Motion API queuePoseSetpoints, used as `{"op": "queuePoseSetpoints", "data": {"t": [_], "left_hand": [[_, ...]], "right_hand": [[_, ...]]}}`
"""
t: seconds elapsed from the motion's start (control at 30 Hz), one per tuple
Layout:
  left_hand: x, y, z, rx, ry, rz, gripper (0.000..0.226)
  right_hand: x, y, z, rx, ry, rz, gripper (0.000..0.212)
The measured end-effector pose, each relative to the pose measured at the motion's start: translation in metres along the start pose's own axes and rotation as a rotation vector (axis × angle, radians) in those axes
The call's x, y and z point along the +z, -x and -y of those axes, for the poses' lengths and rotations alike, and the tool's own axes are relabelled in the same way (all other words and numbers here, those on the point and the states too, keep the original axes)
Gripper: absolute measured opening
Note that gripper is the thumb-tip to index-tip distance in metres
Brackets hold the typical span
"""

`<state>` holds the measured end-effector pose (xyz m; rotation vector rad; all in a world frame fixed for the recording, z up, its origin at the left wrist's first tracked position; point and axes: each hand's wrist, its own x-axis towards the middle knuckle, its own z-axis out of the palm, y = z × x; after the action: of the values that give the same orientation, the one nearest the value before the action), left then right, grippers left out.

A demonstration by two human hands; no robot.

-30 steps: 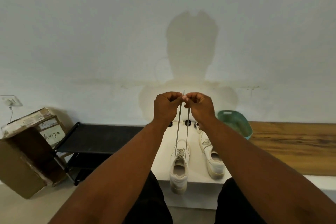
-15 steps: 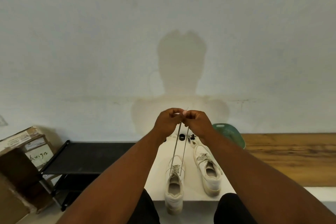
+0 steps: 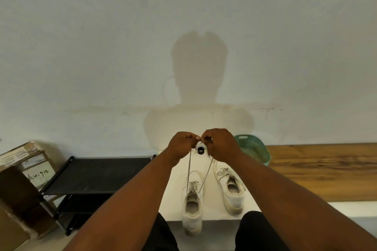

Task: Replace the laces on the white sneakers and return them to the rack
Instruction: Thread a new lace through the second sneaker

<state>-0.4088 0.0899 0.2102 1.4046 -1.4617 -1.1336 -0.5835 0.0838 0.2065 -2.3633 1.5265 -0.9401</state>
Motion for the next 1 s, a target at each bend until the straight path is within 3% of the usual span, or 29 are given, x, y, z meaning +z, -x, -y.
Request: {"op": "queuePoseSetpoints", "data": {"t": [0.17, 0.3, 0.47, 0.53, 0.63, 0.77, 0.83, 0.9, 1.0], "left_hand": [[-0.002, 0.005, -0.001, -0.054, 0.222, 0.07, 0.035], [-0.004, 0.007, 0.004, -0.079, 0.242, 0.127, 0.024], [-0.011, -0.002, 0.012, -0.057, 0.185, -0.009, 0.017], [-0.012, -0.005, 0.017, -0.048, 0.22, -0.13, 0.018], [-0.014, 0.0, 0.03, -0.081, 0.506, -0.194, 0.022], [-0.019, 0.006, 0.049, -0.21, 1.01, -0.136, 0.025], [-0.017, 0.007, 0.057, -0.248, 1.156, -0.174, 0.025], [-0.02, 0.007, 0.066, -0.266, 1.184, -0.276, 0.022], [-0.036, 0.006, 0.088, -0.277, 0.98, -0.416, 0.019]], "right_hand": [[0.006, -0.003, 0.0, -0.119, 0.167, -0.15, 0.029], [0.018, -0.006, 0.0, -0.174, 0.132, -0.213, 0.022], [0.021, -0.004, 0.004, -0.126, 0.004, -0.242, 0.018], [0.024, -0.001, 0.002, -0.021, -0.116, -0.262, 0.011], [0.034, 0.007, -0.008, 0.258, -0.356, -0.294, 0.007], [0.043, 0.018, -0.007, 0.655, -1.118, -0.259, 0.007], [0.044, 0.023, -0.006, 0.743, -1.328, -0.231, 0.007], [0.045, 0.029, -0.011, 0.796, -1.375, -0.242, 0.009], [0.05, 0.037, -0.035, 0.935, -1.365, -0.32, 0.013]]}}
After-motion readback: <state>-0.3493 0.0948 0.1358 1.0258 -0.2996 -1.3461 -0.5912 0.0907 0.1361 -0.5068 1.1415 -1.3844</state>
